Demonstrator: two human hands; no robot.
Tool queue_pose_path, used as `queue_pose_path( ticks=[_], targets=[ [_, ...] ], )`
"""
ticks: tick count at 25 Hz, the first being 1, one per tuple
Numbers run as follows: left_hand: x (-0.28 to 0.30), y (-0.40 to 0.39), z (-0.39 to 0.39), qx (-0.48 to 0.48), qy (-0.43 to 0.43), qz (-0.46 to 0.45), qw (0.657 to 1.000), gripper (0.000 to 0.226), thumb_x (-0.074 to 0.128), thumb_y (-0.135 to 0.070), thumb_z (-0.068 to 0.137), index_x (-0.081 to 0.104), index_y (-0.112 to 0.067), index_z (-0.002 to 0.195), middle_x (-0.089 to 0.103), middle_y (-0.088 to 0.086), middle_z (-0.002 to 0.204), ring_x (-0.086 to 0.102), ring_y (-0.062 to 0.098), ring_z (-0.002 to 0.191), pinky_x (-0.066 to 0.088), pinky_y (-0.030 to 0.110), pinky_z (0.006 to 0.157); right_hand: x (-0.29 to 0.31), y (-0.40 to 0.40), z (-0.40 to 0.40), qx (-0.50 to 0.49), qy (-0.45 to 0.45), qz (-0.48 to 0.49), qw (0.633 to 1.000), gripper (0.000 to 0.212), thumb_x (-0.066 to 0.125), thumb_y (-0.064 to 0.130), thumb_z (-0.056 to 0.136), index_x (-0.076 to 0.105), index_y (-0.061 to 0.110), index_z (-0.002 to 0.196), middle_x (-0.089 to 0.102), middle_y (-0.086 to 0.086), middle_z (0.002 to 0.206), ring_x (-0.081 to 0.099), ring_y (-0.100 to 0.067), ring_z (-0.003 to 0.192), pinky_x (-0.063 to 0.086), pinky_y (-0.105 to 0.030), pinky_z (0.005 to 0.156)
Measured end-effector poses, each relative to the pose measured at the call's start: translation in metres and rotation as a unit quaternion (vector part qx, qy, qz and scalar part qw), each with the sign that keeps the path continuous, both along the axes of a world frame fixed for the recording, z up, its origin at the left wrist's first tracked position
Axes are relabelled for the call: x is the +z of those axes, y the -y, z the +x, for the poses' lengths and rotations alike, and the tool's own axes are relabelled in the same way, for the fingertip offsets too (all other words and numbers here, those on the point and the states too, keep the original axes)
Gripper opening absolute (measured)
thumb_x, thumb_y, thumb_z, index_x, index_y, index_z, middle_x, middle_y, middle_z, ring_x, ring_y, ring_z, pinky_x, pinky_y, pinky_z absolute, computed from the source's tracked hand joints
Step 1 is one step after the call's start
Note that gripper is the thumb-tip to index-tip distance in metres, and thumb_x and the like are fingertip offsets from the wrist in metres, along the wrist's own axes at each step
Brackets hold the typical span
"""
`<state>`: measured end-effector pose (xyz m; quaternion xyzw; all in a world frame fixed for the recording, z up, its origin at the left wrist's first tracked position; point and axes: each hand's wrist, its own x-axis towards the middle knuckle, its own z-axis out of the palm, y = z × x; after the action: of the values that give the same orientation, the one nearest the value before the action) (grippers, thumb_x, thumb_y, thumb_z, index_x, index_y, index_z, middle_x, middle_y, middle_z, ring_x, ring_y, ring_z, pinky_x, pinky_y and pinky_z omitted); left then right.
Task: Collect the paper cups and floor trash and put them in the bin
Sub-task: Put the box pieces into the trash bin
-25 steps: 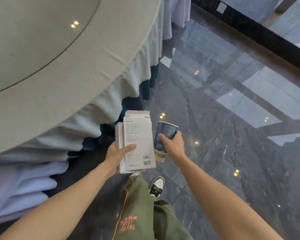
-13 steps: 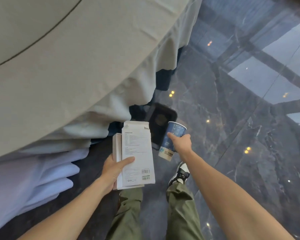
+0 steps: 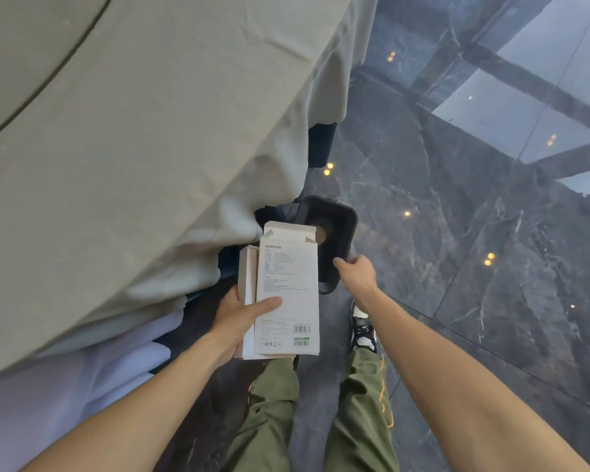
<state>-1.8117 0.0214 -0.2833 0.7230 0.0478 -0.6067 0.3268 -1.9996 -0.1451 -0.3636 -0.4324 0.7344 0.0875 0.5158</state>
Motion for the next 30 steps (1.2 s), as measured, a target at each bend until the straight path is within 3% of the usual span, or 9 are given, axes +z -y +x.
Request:
queue_pose_path(
  ticks=[2,5,7,10,17,21,24,27,30],
  targets=[
    [0.007,0.012,-0.009,-0.001,-0.006,-0.007,1.0,0.061,0.094,-0.017,0.073,0.063,-0.018,0.126,0.08,0.004,0.114,0.078,0.026,0.102,0.063,0.049,0.091,0.011,-0.003,-0.009,-0.015,0.039,0.023,0.999,0.032,0.064,0.042,0.096,0.062,0.01,0.097,0.064,-0.007,0.091,0.063,-0.024,0.086,0.058,-0.05,0.087],
    [0.02,0.03,-0.021,0.001,-0.012,-0.024,1.0,0.06,0.093,-0.017,0.075,0.064,-0.019,0.127,0.079,0.004,0.116,0.077,0.027,0.105,0.062,0.051,0.093,0.041,-0.006,-0.017,-0.074,0.156,0.124,0.977,0.064,0.064,0.068,0.089,0.067,0.012,0.119,0.077,-0.008,0.11,0.077,-0.027,0.099,0.061,-0.048,0.094],
    [0.031,0.039,-0.026,0.018,-0.013,-0.034,0.999,0.057,0.092,-0.018,0.076,0.064,-0.019,0.126,0.079,0.005,0.116,0.077,0.027,0.105,0.062,0.051,0.093,0.068,-0.005,-0.02,-0.077,0.221,0.163,0.959,0.063,0.056,0.073,0.091,0.074,0.019,0.119,0.08,-0.006,0.108,0.077,-0.027,0.102,0.06,-0.046,0.095],
    [0.049,0.051,-0.034,0.045,-0.009,-0.046,0.998,0.057,0.092,-0.017,0.076,0.065,-0.017,0.125,0.079,0.006,0.116,0.077,0.027,0.105,0.062,0.05,0.093,0.101,0.0,-0.022,-0.089,0.263,0.172,0.945,0.054,0.056,0.065,0.096,0.075,0.02,0.12,0.08,-0.006,0.111,0.076,-0.026,0.106,0.059,-0.043,0.095],
    [0.085,0.057,-0.045,0.058,0.012,-0.063,0.996,0.055,0.091,-0.017,0.077,0.064,-0.017,0.125,0.078,0.006,0.114,0.076,0.026,0.104,0.064,0.046,0.089,0.147,0.01,-0.027,-0.071,0.312,0.145,0.936,0.042,0.068,0.034,0.097,0.065,0.006,0.128,0.078,-0.012,0.115,0.078,-0.026,0.096,0.06,-0.03,0.068],
    [0.075,0.052,-0.045,0.079,0.063,-0.024,0.995,0.063,0.092,-0.028,0.077,0.06,-0.014,0.13,0.074,0.007,0.12,0.073,0.028,0.106,0.061,0.05,0.093,0.134,0.01,-0.024,-0.141,0.264,0.09,0.95,0.029,0.068,0.027,0.098,0.067,0.005,0.118,0.079,-0.012,0.11,0.078,-0.027,0.092,0.062,-0.033,0.063],
    [0.055,0.033,-0.037,0.082,0.114,0.026,0.99,0.055,0.081,-0.018,0.086,0.054,-0.011,0.133,0.067,0.008,0.125,0.066,0.029,0.107,0.055,0.042,0.087,0.104,0.007,-0.022,-0.196,0.177,0.058,0.963,0.018,0.065,0.023,0.101,0.065,0.007,0.108,0.078,-0.012,0.107,0.078,-0.029,0.094,0.064,-0.037,0.066],
    [0.034,0.012,-0.026,0.094,0.117,0.072,0.986,0.044,0.071,-0.016,0.091,0.049,-0.01,0.129,0.064,0.008,0.122,0.064,0.029,0.102,0.05,0.034,0.07,0.071,0.0,-0.015,-0.119,0.088,0.013,0.989,0.027,0.066,0.026,0.099,0.057,0.005,0.114,0.072,-0.011,0.11,0.073,-0.029,0.097,0.063,-0.041,0.078],
    [0.012,0.003,-0.018,0.07,0.106,0.072,0.989,0.043,0.071,-0.019,0.092,0.05,-0.013,0.129,0.066,0.006,0.121,0.065,0.022,0.096,0.049,0.032,0.066,0.042,0.001,-0.001,-0.075,0.061,-0.018,0.995,0.032,0.069,0.034,0.095,0.054,0.008,0.107,0.065,-0.004,0.097,0.066,-0.025,0.089,0.059,-0.038,0.072]
  ],
)
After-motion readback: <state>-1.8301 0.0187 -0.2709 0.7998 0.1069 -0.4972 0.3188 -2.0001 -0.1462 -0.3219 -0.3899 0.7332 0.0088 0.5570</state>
